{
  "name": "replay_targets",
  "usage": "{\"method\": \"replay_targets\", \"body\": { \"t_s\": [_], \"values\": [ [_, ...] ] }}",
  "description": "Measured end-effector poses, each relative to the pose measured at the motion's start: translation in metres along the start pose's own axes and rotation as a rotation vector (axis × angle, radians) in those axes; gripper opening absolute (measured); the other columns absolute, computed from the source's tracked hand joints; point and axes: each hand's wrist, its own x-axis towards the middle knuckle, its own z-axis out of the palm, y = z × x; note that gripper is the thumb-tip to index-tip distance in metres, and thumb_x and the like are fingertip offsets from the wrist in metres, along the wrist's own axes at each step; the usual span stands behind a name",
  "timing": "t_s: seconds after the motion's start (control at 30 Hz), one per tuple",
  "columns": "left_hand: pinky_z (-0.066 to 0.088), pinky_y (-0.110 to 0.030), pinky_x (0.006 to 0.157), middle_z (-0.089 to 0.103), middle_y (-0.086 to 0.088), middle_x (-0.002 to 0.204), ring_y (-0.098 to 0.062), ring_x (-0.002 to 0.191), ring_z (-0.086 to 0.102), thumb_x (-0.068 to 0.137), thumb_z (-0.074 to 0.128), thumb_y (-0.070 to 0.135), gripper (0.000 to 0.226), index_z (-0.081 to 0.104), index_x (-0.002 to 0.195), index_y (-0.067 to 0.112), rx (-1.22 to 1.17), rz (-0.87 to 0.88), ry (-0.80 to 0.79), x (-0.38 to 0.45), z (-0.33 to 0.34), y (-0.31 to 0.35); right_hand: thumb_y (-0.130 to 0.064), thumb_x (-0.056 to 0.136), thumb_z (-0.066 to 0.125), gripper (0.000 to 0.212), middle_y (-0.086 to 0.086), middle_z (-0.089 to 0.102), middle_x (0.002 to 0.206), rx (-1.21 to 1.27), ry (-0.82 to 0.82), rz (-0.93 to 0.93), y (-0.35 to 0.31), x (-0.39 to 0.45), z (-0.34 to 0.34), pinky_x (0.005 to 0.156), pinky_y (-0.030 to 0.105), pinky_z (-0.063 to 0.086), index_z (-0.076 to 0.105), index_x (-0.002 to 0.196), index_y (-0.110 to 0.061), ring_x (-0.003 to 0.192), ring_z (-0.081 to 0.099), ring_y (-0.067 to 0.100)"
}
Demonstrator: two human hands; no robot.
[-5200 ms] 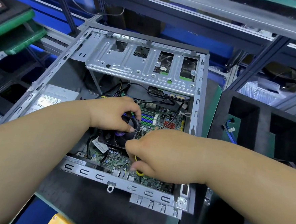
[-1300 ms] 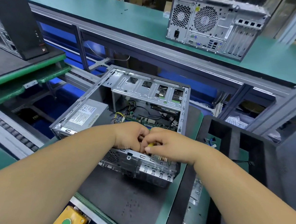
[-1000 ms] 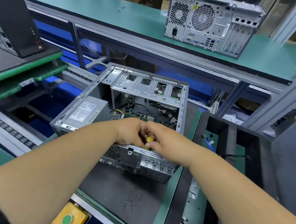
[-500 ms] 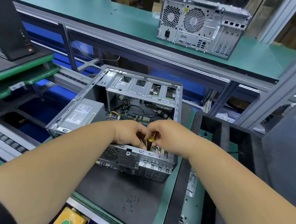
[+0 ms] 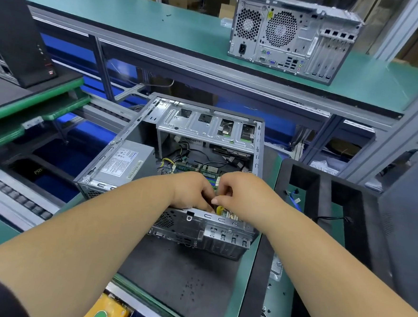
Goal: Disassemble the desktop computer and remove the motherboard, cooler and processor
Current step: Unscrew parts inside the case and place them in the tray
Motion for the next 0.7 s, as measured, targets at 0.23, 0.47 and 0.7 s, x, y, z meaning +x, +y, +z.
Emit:
{"method": "replay_targets", "body": {
  "t_s": [0.23,0.47,0.7],
  "values": [
    [0.049,-0.033,0.086,0.067,0.011,0.075,-0.008,0.073,0.058,0.078,0.078,0.025,0.017,0.071,0.072,0.039,-0.176,0.049,-0.091,-0.004,-0.004,0.000,-0.025,0.084,0.074,0.013,0.000,0.067,0.093,-0.046,-0.066,-0.052,-0.005,0.004,-0.011,0.079,0.036,0.053,0.071,0.094,-0.017,0.086,0.062,0.019],
    [0.042,-0.012,0.067,0.060,0.022,0.062,0.004,0.061,0.051,0.079,0.077,0.023,0.028,0.069,0.062,0.043,-0.169,0.038,-0.102,-0.001,-0.004,-0.001,-0.013,0.082,0.074,0.022,-0.002,0.068,0.091,0.015,-0.090,-0.100,-0.001,-0.002,-0.012,0.079,0.034,0.054,0.077,0.100,-0.025,0.085,0.063,0.017],
    [0.036,-0.007,0.052,0.054,0.020,0.052,0.005,0.048,0.045,0.079,0.076,0.029,0.031,0.066,0.055,0.047,-0.020,-0.046,-0.021,-0.001,-0.001,0.004,-0.025,0.077,0.076,0.021,-0.013,0.067,0.094,0.249,-0.098,-0.051,0.010,-0.005,-0.007,0.074,0.024,0.054,0.071,0.096,-0.033,0.086,0.064,0.008]
  ]
}}
